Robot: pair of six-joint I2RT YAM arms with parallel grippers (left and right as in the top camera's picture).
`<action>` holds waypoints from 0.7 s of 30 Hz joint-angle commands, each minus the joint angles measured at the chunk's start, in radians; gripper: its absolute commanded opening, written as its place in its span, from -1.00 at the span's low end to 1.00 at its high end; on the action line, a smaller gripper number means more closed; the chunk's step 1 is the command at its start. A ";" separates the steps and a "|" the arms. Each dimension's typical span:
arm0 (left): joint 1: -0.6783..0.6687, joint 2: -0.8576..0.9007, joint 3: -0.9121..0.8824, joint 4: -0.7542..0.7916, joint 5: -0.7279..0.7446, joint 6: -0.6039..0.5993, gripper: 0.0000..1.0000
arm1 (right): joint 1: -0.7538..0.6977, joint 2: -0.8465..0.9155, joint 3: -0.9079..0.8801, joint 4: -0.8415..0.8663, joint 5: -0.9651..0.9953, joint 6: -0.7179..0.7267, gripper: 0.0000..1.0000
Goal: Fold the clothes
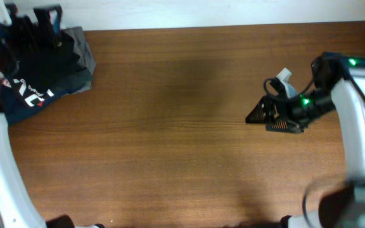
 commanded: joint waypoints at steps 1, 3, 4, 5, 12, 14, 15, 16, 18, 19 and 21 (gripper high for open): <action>-0.001 -0.088 -0.001 -0.186 0.077 0.009 0.99 | 0.131 -0.230 0.018 -0.007 0.126 0.105 0.95; -0.001 -0.105 -0.001 -0.297 0.081 0.015 0.98 | 0.209 -0.332 0.018 -0.006 0.218 0.186 0.95; -0.002 -0.110 -0.002 -0.380 0.101 0.069 0.98 | 0.251 -0.392 0.018 -0.006 0.278 0.249 0.96; -0.014 -0.111 -0.006 -0.454 0.148 0.185 0.99 | 0.289 -0.460 0.018 -0.003 0.360 0.339 0.98; -0.146 -0.208 -0.180 -0.454 0.220 0.299 0.99 | 0.322 -0.734 0.018 0.022 0.592 0.513 0.98; -0.158 -0.287 -0.273 -0.388 0.202 0.230 0.99 | 0.322 -0.777 0.018 0.027 0.614 0.529 0.98; -0.158 -0.352 -0.346 -0.336 0.178 0.173 0.99 | 0.322 -0.801 0.018 0.028 0.645 0.547 0.98; -0.158 -0.416 -0.414 -0.294 0.152 0.135 0.99 | 0.322 -0.808 0.018 0.028 0.661 0.557 0.98; -0.158 -0.577 -0.571 -0.211 0.127 0.108 0.99 | 0.322 -0.830 0.018 0.030 0.727 0.605 0.98; -0.158 -0.661 -0.647 -0.171 0.127 0.108 0.99 | 0.322 -0.833 0.018 0.034 0.742 0.606 0.98; -0.158 -0.840 -0.796 -0.081 0.088 0.059 0.99 | 0.322 -0.833 0.018 0.059 0.745 0.606 0.98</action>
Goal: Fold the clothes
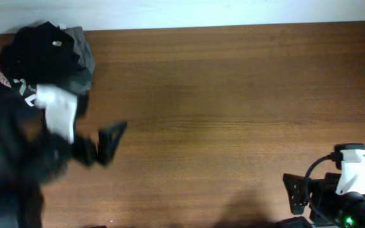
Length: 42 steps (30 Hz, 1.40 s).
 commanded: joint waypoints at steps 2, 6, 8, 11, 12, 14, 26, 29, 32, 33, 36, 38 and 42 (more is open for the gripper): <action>-0.003 -0.367 -0.278 0.136 -0.140 -0.172 0.99 | 0.010 -0.002 0.001 0.061 0.077 0.039 0.98; -0.003 -0.499 -0.402 0.187 -0.151 -0.194 0.99 | 0.009 -0.002 -0.001 0.069 0.112 0.036 0.98; -0.003 -0.512 -0.443 0.185 -0.151 -0.194 0.99 | 0.009 -0.002 -0.001 0.070 0.114 0.037 0.98; -0.003 -0.509 -0.478 0.182 -0.151 -0.194 0.99 | 0.009 -0.002 -0.003 0.069 0.114 0.041 0.98; -0.003 -0.509 -0.493 0.182 -0.151 -0.194 0.99 | 0.009 -0.002 -0.003 0.069 0.119 0.040 0.98; -0.003 -0.509 -0.508 0.182 -0.152 -0.193 0.98 | 0.009 -0.002 -0.006 0.069 0.134 0.040 0.98; -0.003 -0.509 -0.509 0.181 -0.152 -0.193 0.99 | 0.009 -0.001 -0.010 0.069 0.154 0.040 0.98; -0.003 -0.509 -0.509 0.180 -0.152 -0.193 0.99 | 0.010 -0.001 -0.010 0.069 0.154 0.040 0.98; -0.003 -0.509 -0.509 0.180 -0.151 -0.193 0.99 | 0.009 -0.001 -0.010 0.069 0.148 0.040 0.98; -0.003 -0.509 -0.509 0.177 -0.151 -0.193 0.99 | 0.010 -0.001 -0.010 0.068 0.148 0.040 0.98; -0.003 -0.509 -0.509 0.170 -0.152 -0.193 0.99 | 0.010 -0.001 -0.010 0.069 0.148 0.040 0.98; -0.003 -0.509 -0.509 0.170 -0.152 -0.193 0.99 | 0.010 -0.001 -0.010 0.069 0.148 0.040 0.98; -0.003 -0.509 -0.509 0.170 -0.152 -0.193 0.99 | 0.010 -0.001 -0.010 0.069 0.148 0.040 0.98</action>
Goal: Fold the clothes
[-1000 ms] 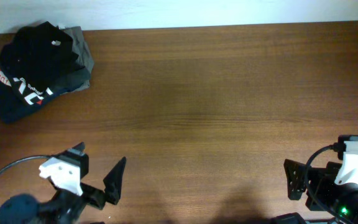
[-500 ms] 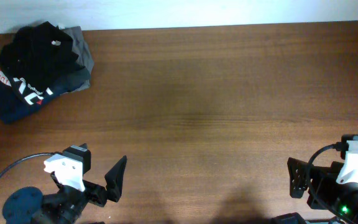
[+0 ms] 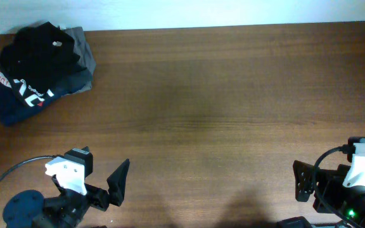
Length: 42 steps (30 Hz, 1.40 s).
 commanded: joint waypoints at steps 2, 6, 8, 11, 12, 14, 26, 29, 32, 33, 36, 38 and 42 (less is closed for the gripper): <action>-0.001 -0.002 -0.005 -0.001 -0.008 -0.014 0.99 | 0.009 0.000 -0.005 0.001 0.037 0.004 0.98; -0.001 -0.002 -0.005 -0.001 -0.008 -0.014 0.99 | 0.008 -0.002 -0.038 0.026 0.085 0.004 0.98; -0.001 -0.002 -0.005 -0.001 -0.008 -0.014 0.99 | 0.003 -0.018 -0.101 0.093 0.105 -0.017 0.98; -0.001 -0.002 -0.005 -0.002 -0.008 -0.014 0.99 | -0.051 -0.099 -0.291 0.268 0.087 -0.109 0.98; -0.001 -0.002 -0.005 -0.001 -0.008 -0.014 0.99 | -0.078 -0.147 -0.386 0.351 0.066 -0.139 0.98; -0.001 -0.002 -0.005 -0.002 -0.008 -0.014 0.99 | -0.119 -0.231 -0.547 0.488 0.011 -0.201 0.98; -0.001 -0.002 -0.005 -0.005 -0.008 -0.014 0.99 | -0.161 -0.667 -1.394 1.374 -0.144 -0.298 0.98; -0.001 -0.002 -0.005 -0.005 -0.008 -0.014 0.99 | -0.161 -0.737 -1.500 1.511 -0.147 -0.264 0.98; -0.001 -0.002 -0.005 -0.005 -0.008 -0.014 0.99 | -0.161 -0.788 -1.573 1.625 -0.147 -0.250 0.98; -0.001 -0.002 -0.005 -0.005 -0.008 -0.014 0.99 | -0.161 -0.787 -1.595 1.672 -0.146 -0.250 0.98; -0.001 -0.002 -0.005 -0.005 -0.008 -0.014 0.99 | -0.166 -0.787 -1.595 1.668 -0.121 -0.251 0.98; -0.001 -0.002 -0.005 -0.005 -0.008 -0.014 0.99 | -0.182 -0.787 -1.595 1.657 -0.120 -0.251 0.97; -0.001 -0.002 -0.005 -0.005 -0.008 -0.014 0.99 | -0.224 -0.787 -1.595 1.583 -0.120 -0.251 0.98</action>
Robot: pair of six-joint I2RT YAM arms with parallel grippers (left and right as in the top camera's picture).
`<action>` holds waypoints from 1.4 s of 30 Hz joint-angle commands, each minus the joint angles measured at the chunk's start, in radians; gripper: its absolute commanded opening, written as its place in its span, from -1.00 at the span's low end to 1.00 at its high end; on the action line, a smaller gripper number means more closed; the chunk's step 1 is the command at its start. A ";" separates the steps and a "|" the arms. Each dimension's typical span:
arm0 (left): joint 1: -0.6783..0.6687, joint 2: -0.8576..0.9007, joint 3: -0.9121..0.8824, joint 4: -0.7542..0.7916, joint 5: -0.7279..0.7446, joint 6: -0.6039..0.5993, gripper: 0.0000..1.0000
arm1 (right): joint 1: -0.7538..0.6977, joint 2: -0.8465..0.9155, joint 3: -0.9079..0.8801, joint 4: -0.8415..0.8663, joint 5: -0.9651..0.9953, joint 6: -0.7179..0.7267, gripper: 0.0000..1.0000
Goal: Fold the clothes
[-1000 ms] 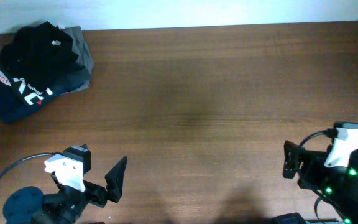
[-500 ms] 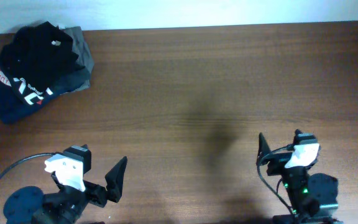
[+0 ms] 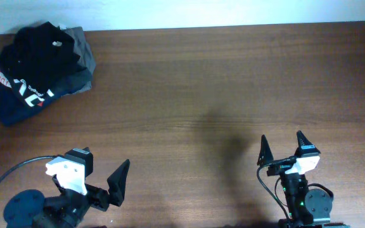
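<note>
A pile of folded clothes point(image 3: 42, 68) lies at the table's far left corner: a black garment on top, a grey one and a dark navy one with red and white print beneath. My left gripper point(image 3: 116, 183) rests near the front left edge, pointing right, with nothing in it; whether its fingers are parted cannot be told. My right gripper point(image 3: 284, 147) stands open at the front right, its two fingertips pointing away from the front edge, holding nothing. Both are far from the pile.
The brown wooden table point(image 3: 220, 88) spans the view, with a white wall along its far edge. A cable loops by the left arm's blue base point(image 3: 21, 206) at the front left corner.
The right gripper has shifted left along the front edge and now points toward the far side with its fingers spread. The left arm and the clothes pile have not moved.
The left arm was over the clothes pile at the far left while the right gripper hovered mid-right. Then the left arm was off the pile and the right near the front edge. Both then rested at the front; the right has since turned and opened.
</note>
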 commanded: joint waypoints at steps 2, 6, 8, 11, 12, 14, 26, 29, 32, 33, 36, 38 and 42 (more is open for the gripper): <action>-0.001 -0.002 -0.001 0.002 -0.006 -0.010 0.99 | -0.032 -0.011 -0.007 -0.082 0.021 0.010 0.98; -0.001 -0.002 -0.001 0.002 -0.006 -0.010 0.99 | -0.031 -0.011 -0.007 -0.096 0.024 0.008 0.98; -0.001 -0.002 -0.001 0.002 -0.006 -0.010 0.99 | -0.031 -0.011 -0.007 -0.096 0.024 0.008 0.98; -0.001 -0.002 -0.001 0.002 -0.006 -0.010 0.99 | -0.031 -0.011 -0.007 -0.096 0.024 0.007 0.98; -0.001 -0.002 -0.001 0.002 -0.006 -0.010 0.99 | -0.031 -0.011 -0.007 -0.096 0.024 0.008 0.98; -0.001 -0.002 -0.001 0.002 -0.006 -0.010 0.99 | -0.031 -0.011 -0.007 -0.096 0.024 0.008 0.98; -0.001 -0.002 -0.001 0.002 -0.006 -0.010 0.99 | -0.031 -0.011 -0.007 -0.096 0.024 0.008 0.98; -0.001 -0.002 -0.001 0.002 -0.006 -0.010 0.99 | -0.031 -0.011 -0.007 -0.096 0.024 0.008 0.98; -0.001 -0.002 -0.001 0.004 -0.017 -0.010 0.99 | -0.031 -0.011 -0.007 -0.096 0.024 0.008 0.98; -0.001 -0.002 -0.001 0.004 -0.017 -0.010 0.99 | -0.031 -0.011 -0.007 -0.096 0.024 0.008 0.98; -0.001 -0.002 -0.010 0.003 -0.045 -0.010 0.99 | -0.031 -0.011 -0.007 -0.096 0.024 0.008 0.98; -0.002 -0.003 -0.038 0.015 -0.091 -0.013 0.99 | -0.031 -0.011 -0.007 -0.096 0.024 0.008 0.98; -0.005 -0.027 -0.161 0.134 -0.148 -0.054 0.99 | -0.031 -0.011 -0.007 -0.096 0.024 0.008 0.98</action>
